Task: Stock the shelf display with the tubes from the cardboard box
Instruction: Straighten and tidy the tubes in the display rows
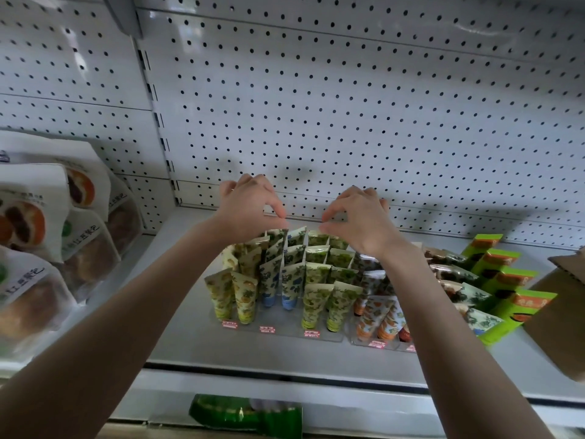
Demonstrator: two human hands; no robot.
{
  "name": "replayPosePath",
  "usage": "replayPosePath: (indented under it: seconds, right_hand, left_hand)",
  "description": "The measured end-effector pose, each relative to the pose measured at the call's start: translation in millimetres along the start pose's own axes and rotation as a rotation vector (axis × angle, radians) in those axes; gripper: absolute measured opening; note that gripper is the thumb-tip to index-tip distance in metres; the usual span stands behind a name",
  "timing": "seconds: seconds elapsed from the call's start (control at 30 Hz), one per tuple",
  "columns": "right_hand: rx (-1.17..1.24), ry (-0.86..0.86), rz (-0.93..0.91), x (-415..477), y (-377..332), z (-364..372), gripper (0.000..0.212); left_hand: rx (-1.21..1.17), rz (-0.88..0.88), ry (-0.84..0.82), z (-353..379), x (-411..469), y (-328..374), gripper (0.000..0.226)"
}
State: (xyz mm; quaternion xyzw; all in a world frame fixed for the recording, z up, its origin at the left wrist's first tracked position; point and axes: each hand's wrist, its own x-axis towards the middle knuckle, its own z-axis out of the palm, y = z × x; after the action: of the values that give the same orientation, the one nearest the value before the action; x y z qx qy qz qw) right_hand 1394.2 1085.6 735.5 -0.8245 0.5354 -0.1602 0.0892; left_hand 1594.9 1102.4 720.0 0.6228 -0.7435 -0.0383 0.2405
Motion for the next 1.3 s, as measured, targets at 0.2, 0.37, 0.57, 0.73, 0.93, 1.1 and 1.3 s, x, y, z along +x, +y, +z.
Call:
replayPosePath:
  seconds: [0.2, 0.37, 0.57, 0.73, 0.93, 1.1, 1.3]
  right_hand:
    - [-0.018, -0.052, -0.028, 9, -24, 12, 0.022]
    - [-0.099, -0.109, -0.032, 17, -32, 23, 0.025]
    - [-0.149, -0.132, -0.028, 25, -31, 27, 0.022]
    - [-0.145, -0.119, -0.029, 28, -30, 28, 0.016]
    - [-0.135, -0.099, -0.027, 28, -28, 30, 0.015]
    - [-0.152, -0.107, -0.029, 28, -28, 33, 0.017]
    - [-0.163, -0.111, -0.027, 29, -28, 34, 0.016]
  left_hand:
    - [0.024, -0.019, -0.024, -6, -10, -16, 0.013]
    - [0.075, -0.016, -0.056, -3, -8, -18, 0.016]
    - [0.038, -0.015, -0.068, 1, -3, -20, 0.014]
    - [0.043, -0.004, -0.079, 4, 2, -20, 0.014]
    - [0.045, 0.0, -0.097, 7, 4, -18, 0.011]
    - [0.05, -0.003, -0.104, 9, 5, -18, 0.01]
    - [0.089, 0.007, -0.108, 10, 5, -17, 0.012]
